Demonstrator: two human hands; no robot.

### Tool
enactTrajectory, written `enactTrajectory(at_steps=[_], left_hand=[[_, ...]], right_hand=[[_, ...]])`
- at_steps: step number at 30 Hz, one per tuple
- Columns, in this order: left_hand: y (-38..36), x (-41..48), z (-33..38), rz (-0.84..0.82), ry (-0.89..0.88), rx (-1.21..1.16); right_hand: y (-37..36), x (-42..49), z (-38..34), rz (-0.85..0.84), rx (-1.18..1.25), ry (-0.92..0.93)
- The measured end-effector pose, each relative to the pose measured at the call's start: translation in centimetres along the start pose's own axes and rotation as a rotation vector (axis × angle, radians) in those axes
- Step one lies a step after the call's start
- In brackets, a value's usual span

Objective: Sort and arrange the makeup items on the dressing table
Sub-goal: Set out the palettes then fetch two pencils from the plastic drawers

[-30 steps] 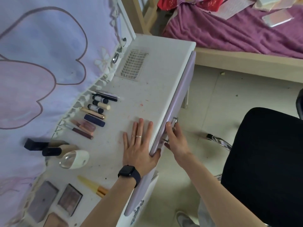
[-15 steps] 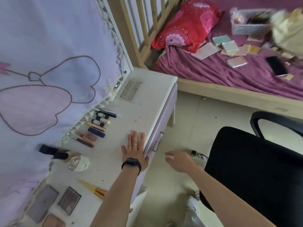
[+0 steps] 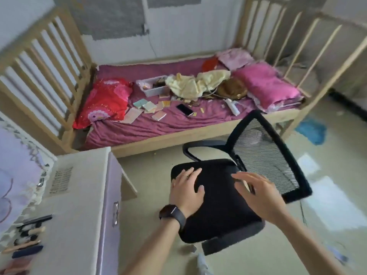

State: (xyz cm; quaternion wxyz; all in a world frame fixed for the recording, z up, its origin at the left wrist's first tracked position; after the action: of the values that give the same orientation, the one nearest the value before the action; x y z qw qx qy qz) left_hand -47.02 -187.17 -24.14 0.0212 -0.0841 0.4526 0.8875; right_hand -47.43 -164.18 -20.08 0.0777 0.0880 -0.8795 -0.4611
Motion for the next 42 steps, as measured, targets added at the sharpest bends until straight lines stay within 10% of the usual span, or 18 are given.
enactTrajectory(at_steps=[7,16,42], left_hand=[[-2.2,1.6,19.1,-0.005,-0.521,-0.037],[-13.3,6.3,42.4,-0.132,-0.864,0.034],[-41.4,28.5,101.1,-0.309,-1.209,-0.122]], right_hand=[[14.0,-10.1,8.9,0.460,-0.033,-0.253],[27.0,-16.3,22.6,0.652,-0.126,-0.515],[65.0,-7.7,65.8,0.950,-0.308,-0.815]])
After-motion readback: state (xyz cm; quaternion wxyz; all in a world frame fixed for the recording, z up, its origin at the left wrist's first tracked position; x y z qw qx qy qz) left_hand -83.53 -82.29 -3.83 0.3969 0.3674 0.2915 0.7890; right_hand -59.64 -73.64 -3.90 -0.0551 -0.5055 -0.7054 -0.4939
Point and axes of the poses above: each hand's wrist, its own x-axis towards the middle knuckle, its own y-axis out of the back of the hand, z = x × y, the point moved 1 cm from there along x, towards the middle knuckle, and after that the axes turned 4 degrees about y, right-handed, at the moved point
